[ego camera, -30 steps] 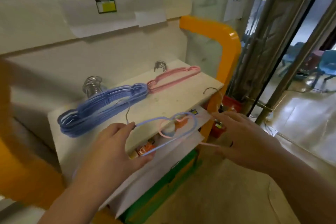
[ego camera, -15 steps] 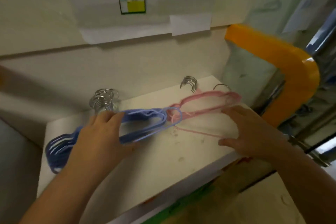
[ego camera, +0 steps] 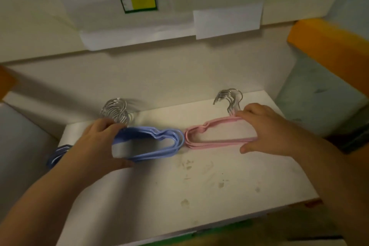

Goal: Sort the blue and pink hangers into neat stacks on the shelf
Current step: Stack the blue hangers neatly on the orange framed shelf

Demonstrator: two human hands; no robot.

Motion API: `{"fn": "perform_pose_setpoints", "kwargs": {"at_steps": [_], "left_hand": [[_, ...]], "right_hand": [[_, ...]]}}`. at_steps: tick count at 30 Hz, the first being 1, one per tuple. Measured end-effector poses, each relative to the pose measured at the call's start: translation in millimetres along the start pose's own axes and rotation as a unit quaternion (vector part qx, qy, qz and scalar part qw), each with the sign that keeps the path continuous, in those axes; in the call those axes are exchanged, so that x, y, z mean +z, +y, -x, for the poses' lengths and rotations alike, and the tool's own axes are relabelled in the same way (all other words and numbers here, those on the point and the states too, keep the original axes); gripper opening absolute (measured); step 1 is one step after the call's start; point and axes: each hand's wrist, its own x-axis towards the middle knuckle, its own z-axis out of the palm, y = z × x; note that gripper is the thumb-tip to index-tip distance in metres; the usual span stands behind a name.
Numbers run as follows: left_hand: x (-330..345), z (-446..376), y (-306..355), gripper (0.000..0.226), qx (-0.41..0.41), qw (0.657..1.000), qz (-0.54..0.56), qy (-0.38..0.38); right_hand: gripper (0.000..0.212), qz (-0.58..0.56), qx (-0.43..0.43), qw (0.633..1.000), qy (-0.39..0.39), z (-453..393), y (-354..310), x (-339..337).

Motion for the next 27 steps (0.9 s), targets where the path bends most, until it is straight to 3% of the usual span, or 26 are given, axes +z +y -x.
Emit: {"fn": "perform_pose_setpoints", "kwargs": {"at_steps": [12, 19, 23, 27], "left_hand": [[0.8, 8.3, 8.3, 0.098, -0.029, 1.000, 0.007, -0.010], [-1.5, 21.5, -10.4, 0.110, -0.036, 0.999, -0.031, 0.000], [-9.1, 39.8, -41.5, 0.110, -0.093, 0.995, -0.012, -0.021], [-8.6, 54.6, -76.9, 0.110, -0.147, 0.987, 0.045, -0.042]], "right_hand": [[0.113, 0.014, -0.030, 0.999, 0.014, -2.4, 4.6, 4.0], [0.087, -0.028, -0.104, 0.989, 0.096, 2.3, -69.1, -3.6], [0.098, -0.014, -0.160, 0.986, 0.051, -16.9, -131.2, 4.7], [0.099, 0.028, -0.148, 0.989, -0.006, -46.7, -177.6, 26.6]]}}
